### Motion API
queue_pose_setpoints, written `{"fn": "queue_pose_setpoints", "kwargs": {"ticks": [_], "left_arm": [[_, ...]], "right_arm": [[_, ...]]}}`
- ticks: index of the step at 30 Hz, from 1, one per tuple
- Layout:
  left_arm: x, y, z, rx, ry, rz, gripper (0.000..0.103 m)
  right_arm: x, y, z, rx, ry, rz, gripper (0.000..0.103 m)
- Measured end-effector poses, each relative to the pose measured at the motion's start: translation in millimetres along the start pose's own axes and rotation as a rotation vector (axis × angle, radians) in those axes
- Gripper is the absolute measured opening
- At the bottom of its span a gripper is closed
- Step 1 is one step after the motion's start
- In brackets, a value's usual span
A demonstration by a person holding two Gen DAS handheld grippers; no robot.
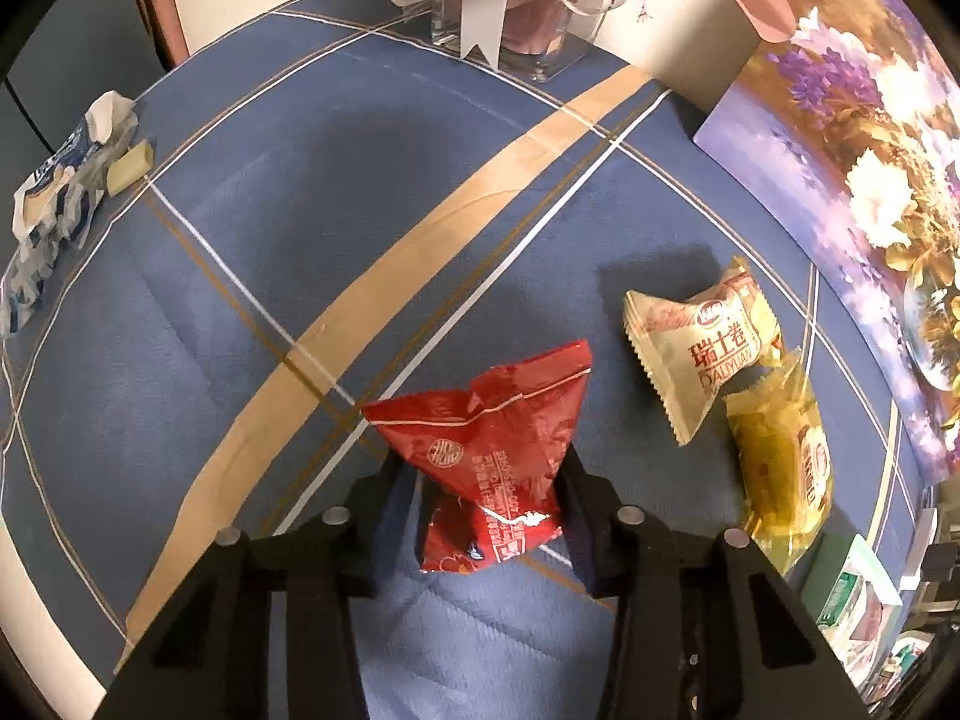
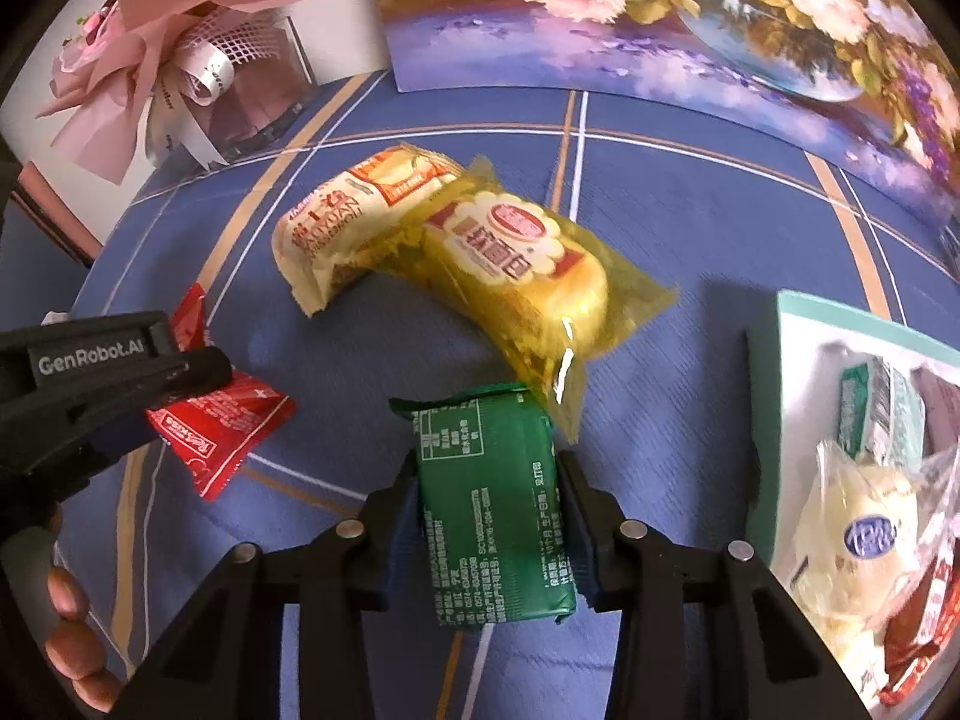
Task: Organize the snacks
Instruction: 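Grasp the small red packet with the left gripper while the right grasps the green packet, then carry both packets over the tray and open both grippers to drop them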
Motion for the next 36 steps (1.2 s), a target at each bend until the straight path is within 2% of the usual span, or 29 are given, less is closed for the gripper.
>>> {"fn": "queue_pose_setpoints", "kwargs": {"ticks": [6,8,15,26,29,36], "left_arm": [[2,-5,-5,-0.003,-0.007,0.017,0.043],[0,-11,-11,-0.006,-0.020,0.030,0.037],[-11,-24,-24,-0.016,-0.022,0.077,0.033],[-19,-30,-64,-0.051,-0.142,0.062,0.032],[-22,-29,-77,-0.084,-0.144,0.076,0.032],[-43,-32,-98,-0.113,-0.205,0.112,0.032]], "right_arm": [[-8,-11,-9,0.016,-0.013,0.021,0.042],[-10,-14,-13,0.016,-0.018,0.022,0.042],[-17,-26,-32,0.004,-0.025,0.029,0.042],[-33,-33,-72,-0.052,-0.004,0.080,0.042],[-44,-34,-90,-0.077,0.005,0.103,0.042],[-67,-31,-123,-0.133,0.016,0.149,0.042]]}}
Point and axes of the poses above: each gripper's, at about its wrist camera, not at the fingertips, and z roughly the way its jaws point, x to its left, y to its top, the point moved 9 cm from there along z, roughly the way its jaws point, and after that the axes turned 2 degrees about -x, right-handed, at the moved point
